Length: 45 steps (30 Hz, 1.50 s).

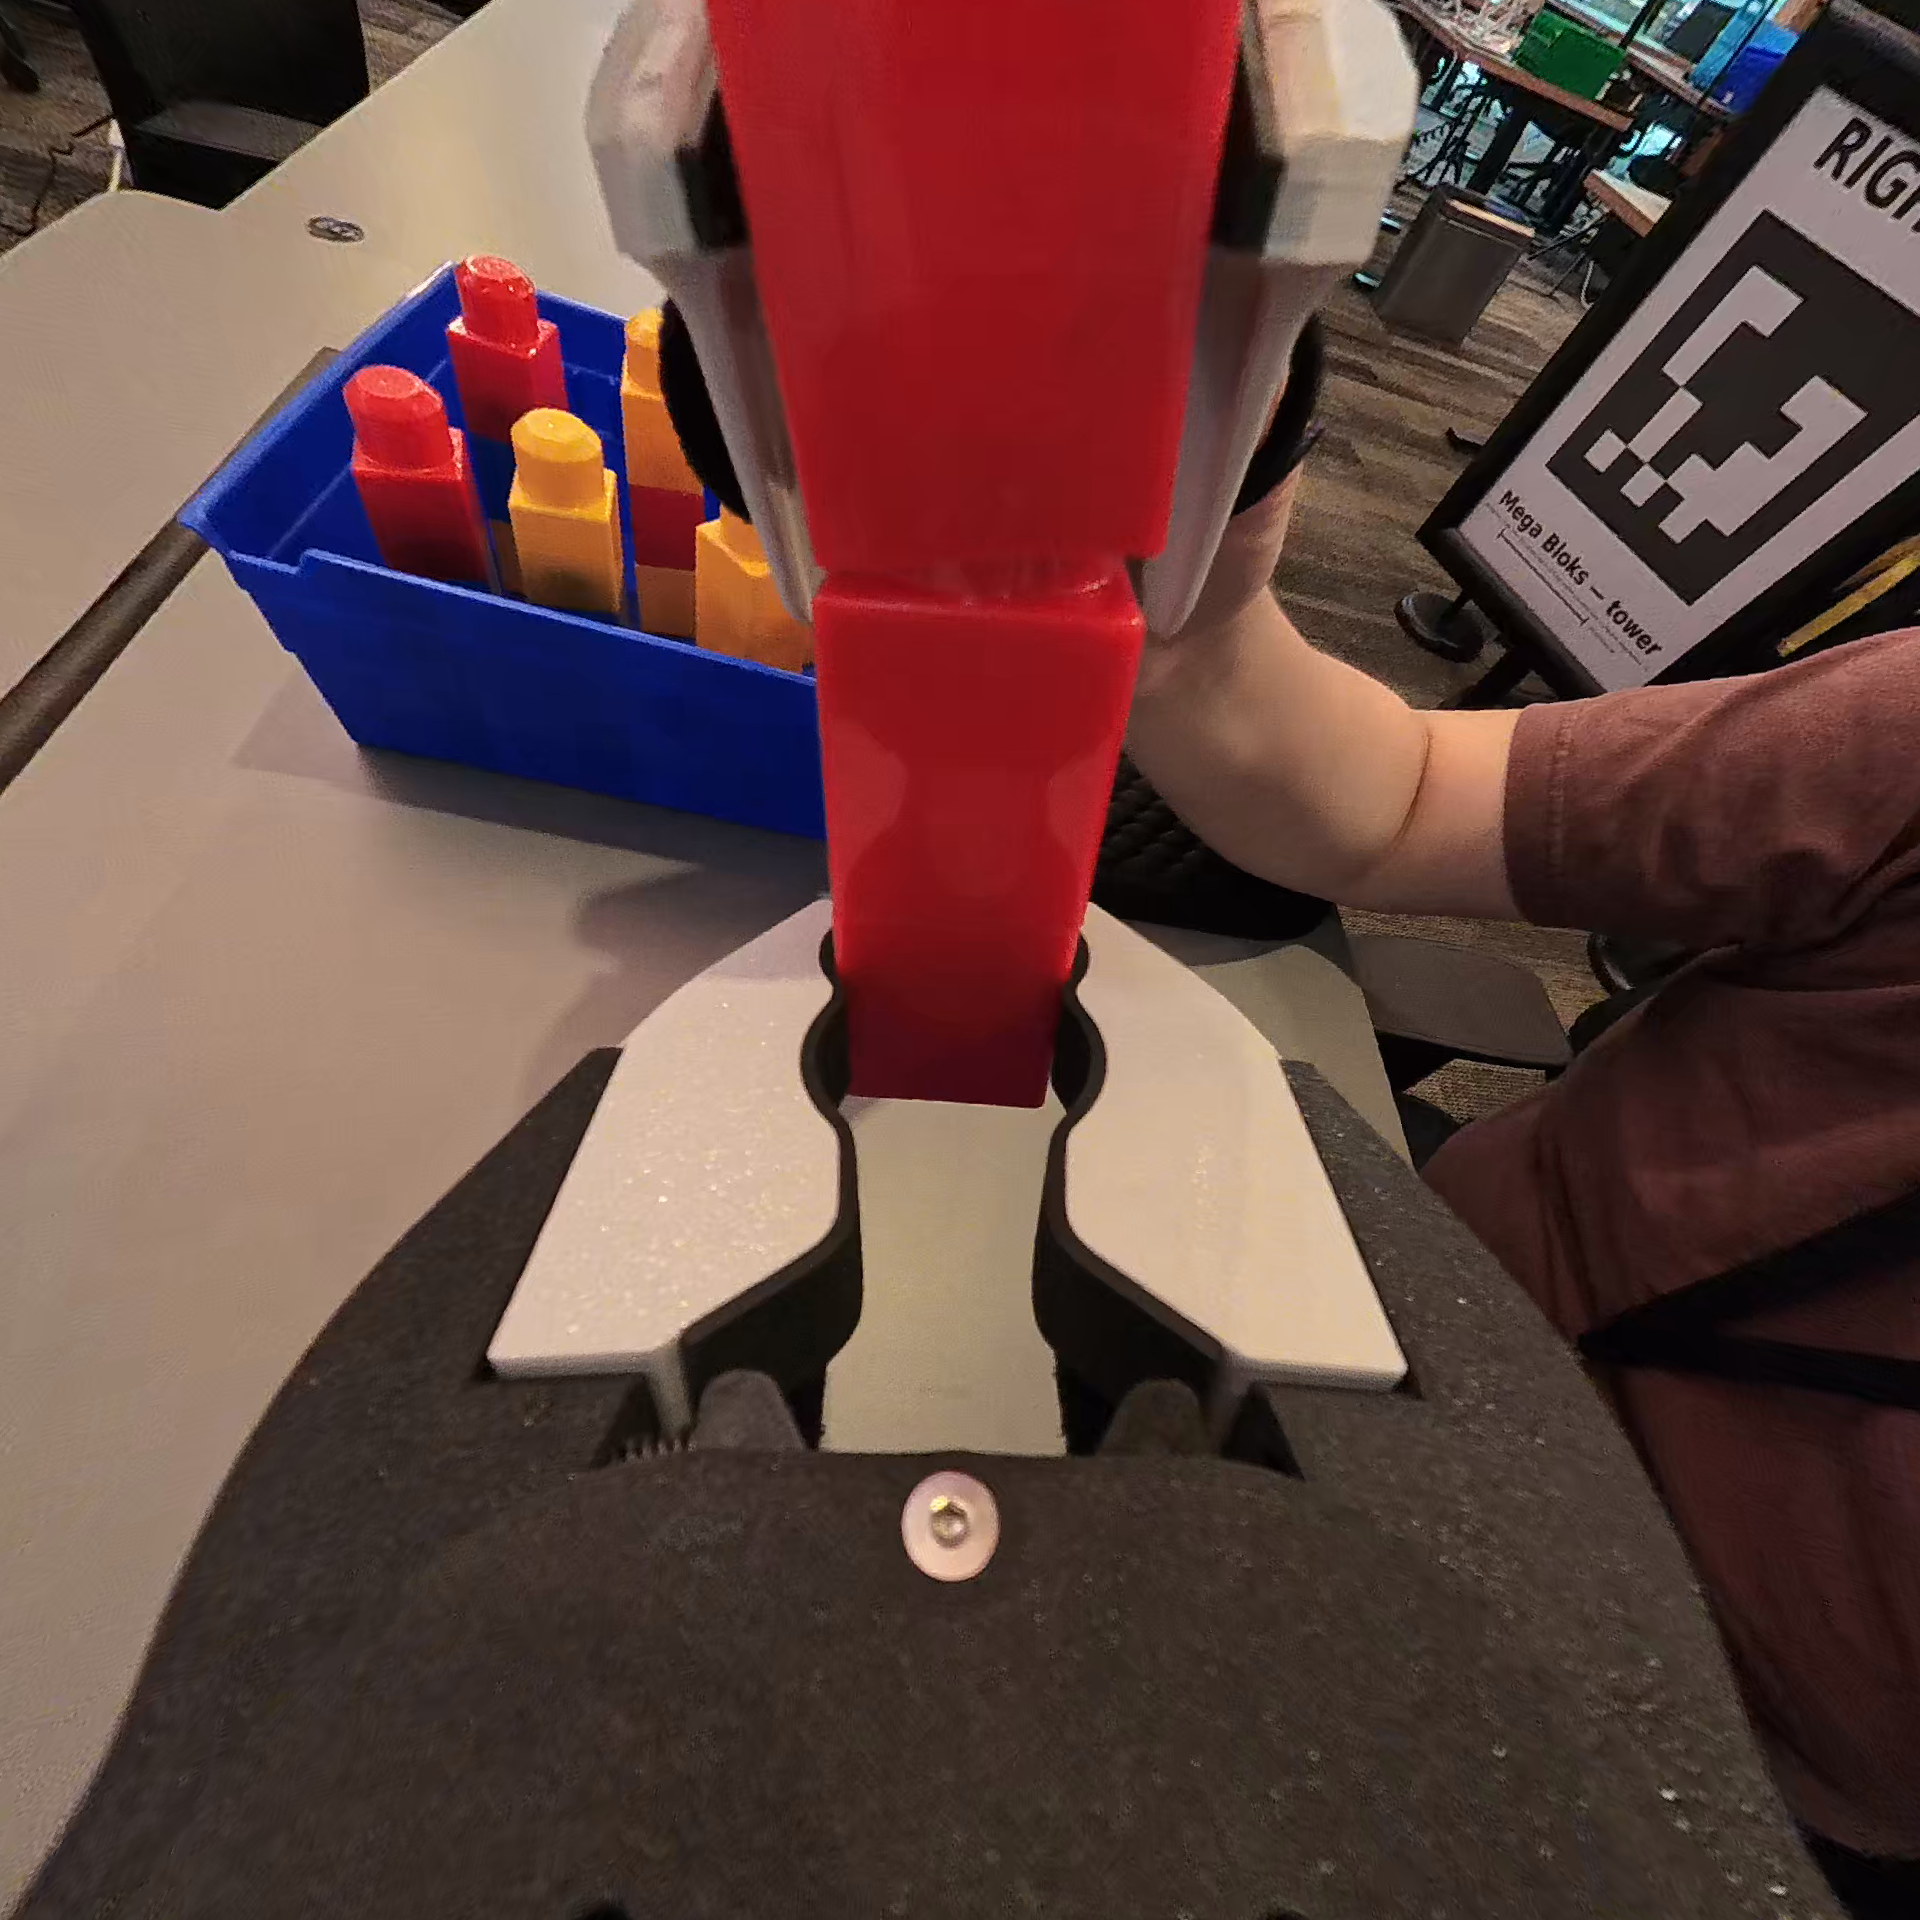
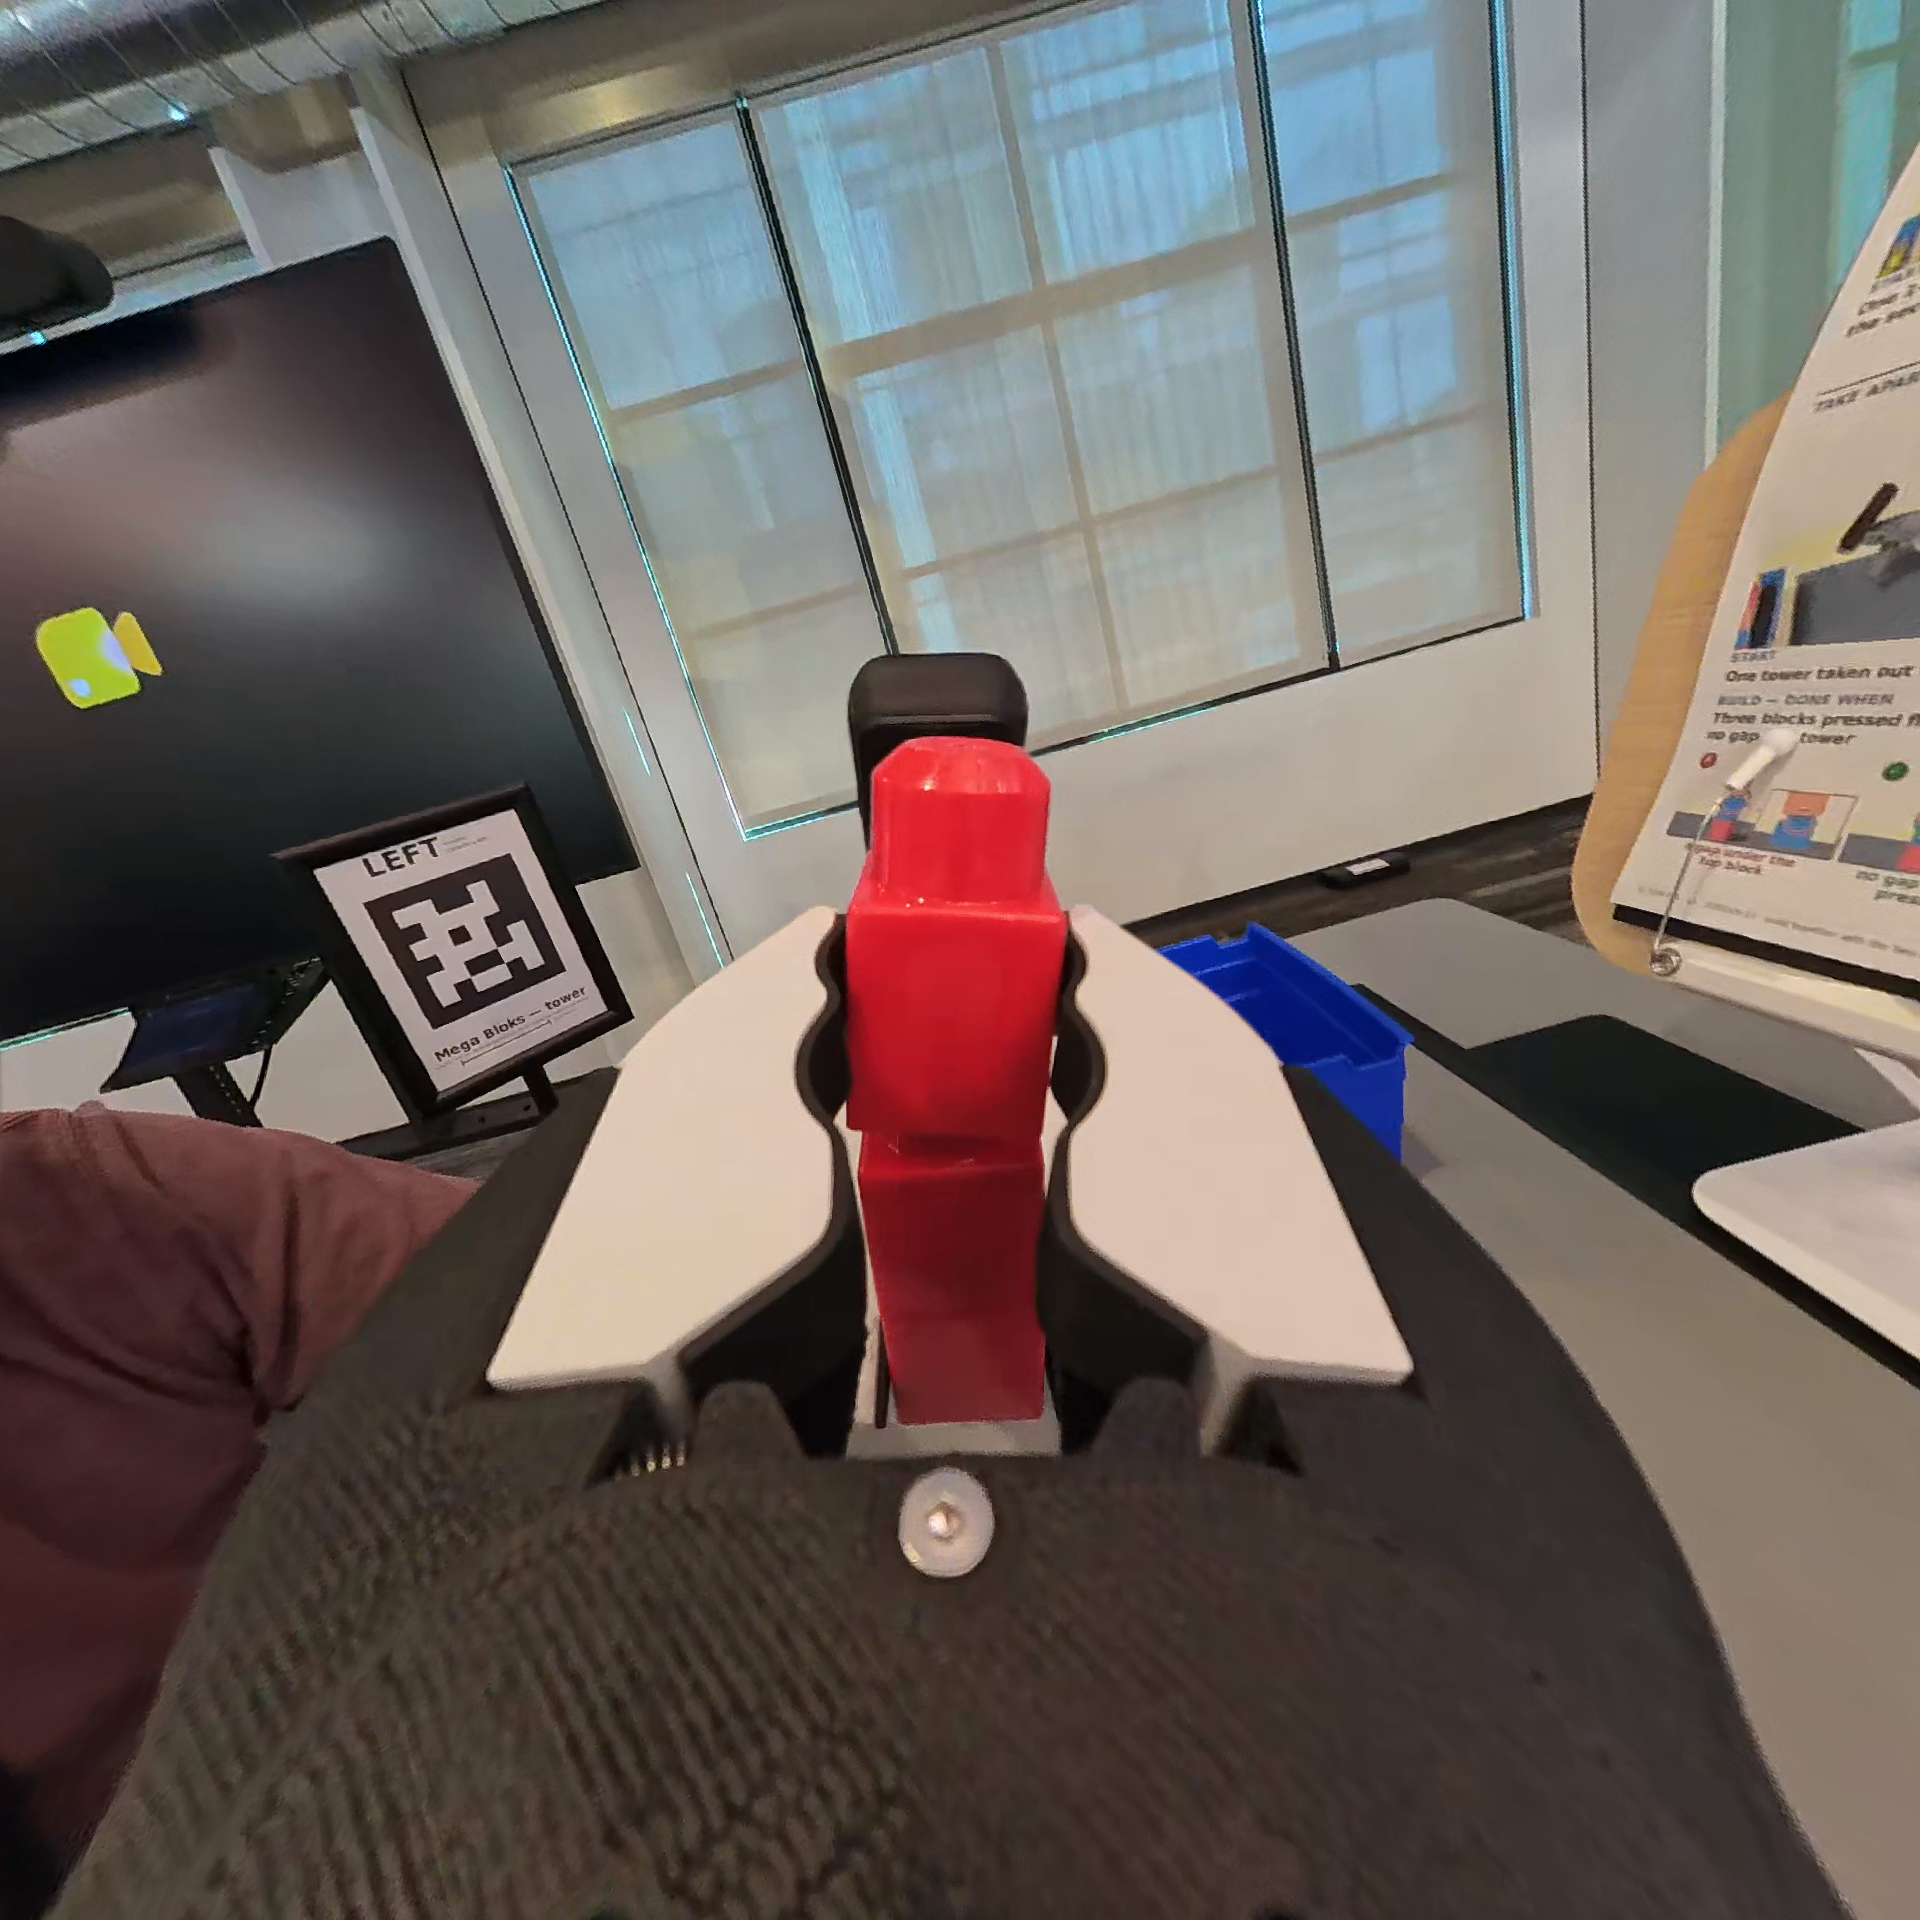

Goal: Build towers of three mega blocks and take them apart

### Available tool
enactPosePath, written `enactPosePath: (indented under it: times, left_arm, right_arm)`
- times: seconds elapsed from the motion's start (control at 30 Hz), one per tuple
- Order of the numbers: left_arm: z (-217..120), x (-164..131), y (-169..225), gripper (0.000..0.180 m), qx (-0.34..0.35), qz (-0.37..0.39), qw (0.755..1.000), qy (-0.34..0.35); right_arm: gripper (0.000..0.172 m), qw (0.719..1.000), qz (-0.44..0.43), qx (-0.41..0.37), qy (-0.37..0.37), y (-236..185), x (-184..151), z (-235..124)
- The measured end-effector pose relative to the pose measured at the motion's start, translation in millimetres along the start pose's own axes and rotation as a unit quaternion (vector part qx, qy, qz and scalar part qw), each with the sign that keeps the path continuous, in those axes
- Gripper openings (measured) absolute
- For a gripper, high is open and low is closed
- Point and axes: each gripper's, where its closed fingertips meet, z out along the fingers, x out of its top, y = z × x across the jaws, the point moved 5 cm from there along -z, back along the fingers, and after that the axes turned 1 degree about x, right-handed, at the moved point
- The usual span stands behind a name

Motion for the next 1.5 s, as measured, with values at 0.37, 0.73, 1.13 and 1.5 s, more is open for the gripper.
enactPosePath:
  times: [0.37, 0.73, 1.13, 1.5]
  left_arm:
    - [-0.7, 0.2, -0.1, 0.035, -0.01, -0.017, 1.0, -0.001]
    - [1.5, -10.9, -0.4, 0.036, 0.027, 0.007, 0.997, -0.067]
    - [1.0, -6.2, 4.7, 0.036, -0.049, -0.059, 0.997, -0.026]
    - [5.3, -15.8, 3.2, 0.035, -0.087, -0.109, 0.989, -0.049]
  right_arm:
    - [0.037, 1.0, -0.011, 0.008, 0.001, 1.9, -5.8, 0.5]
    - [0.038, 0.997, -0.016, -0.002, -0.079, -1.1, -18.9, 8.1]
    - [0.037, 0.994, 0.08, -0.006, -0.07, 8.6, -14.4, -2.2]
    - [0.038, 0.987, 0.108, -0.008, -0.122, 14.5, -25.6, -4.6]
